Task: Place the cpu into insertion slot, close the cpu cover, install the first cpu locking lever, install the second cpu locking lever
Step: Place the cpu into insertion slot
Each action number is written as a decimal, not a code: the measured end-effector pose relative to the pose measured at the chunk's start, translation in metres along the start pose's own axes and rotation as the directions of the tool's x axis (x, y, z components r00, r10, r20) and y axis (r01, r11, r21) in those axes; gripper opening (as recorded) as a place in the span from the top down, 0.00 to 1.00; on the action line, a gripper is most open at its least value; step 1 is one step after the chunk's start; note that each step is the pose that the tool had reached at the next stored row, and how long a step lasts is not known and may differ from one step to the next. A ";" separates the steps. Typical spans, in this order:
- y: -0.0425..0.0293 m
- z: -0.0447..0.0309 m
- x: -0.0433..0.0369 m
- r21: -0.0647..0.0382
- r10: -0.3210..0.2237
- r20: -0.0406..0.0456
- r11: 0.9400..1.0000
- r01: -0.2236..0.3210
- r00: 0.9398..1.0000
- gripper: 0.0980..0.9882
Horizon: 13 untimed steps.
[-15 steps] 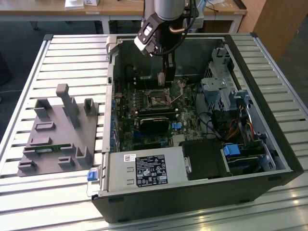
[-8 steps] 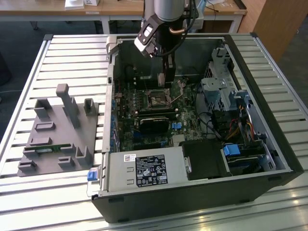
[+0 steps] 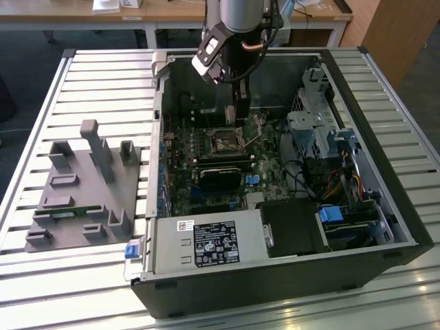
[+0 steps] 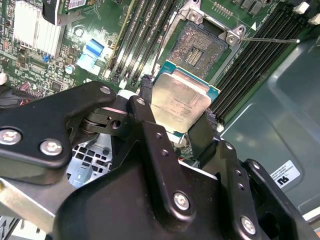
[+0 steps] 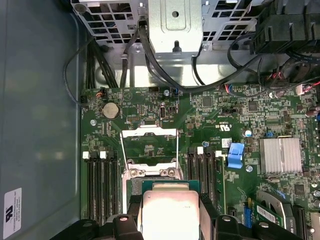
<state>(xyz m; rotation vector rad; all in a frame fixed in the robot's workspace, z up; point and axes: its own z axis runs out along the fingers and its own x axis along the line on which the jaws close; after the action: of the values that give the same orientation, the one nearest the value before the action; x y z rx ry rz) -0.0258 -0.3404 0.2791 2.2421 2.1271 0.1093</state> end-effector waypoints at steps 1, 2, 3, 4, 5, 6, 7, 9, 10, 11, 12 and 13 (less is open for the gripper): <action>0.0000 0.0004 0.0000 0.000 0.000 0.000 1.000 0.000 1.000 0.51; -0.0001 0.0007 0.0000 0.000 0.000 0.000 1.000 0.000 1.000 0.51; -0.0001 0.0011 0.0000 0.000 0.000 0.000 1.000 0.000 1.000 0.51; -0.0001 0.0014 0.0000 0.000 0.000 0.000 1.000 0.000 1.000 0.51; -0.0002 0.0018 0.0000 0.000 0.000 0.000 1.000 0.000 1.000 0.51; -0.0002 0.0021 0.0000 0.000 0.000 0.000 1.000 0.000 1.000 0.51; -0.0002 0.0025 0.0000 0.000 0.000 0.000 1.000 0.000 1.000 0.51; -0.0003 0.0032 -0.0001 0.000 0.000 0.000 1.000 0.000 1.000 0.51; -0.0003 0.0036 -0.0001 0.000 0.000 0.000 1.000 0.000 1.000 0.51; -0.0003 0.0040 -0.0001 0.000 0.000 0.000 1.000 0.000 1.000 0.51; -0.0004 0.0044 -0.0001 0.000 0.000 0.000 1.000 0.000 1.000 0.51; -0.0004 0.0047 -0.0001 0.000 0.000 0.000 1.000 0.000 1.000 0.51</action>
<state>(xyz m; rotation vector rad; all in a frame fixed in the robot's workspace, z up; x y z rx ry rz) -0.0258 -0.3404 0.2743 2.2422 2.1270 0.1092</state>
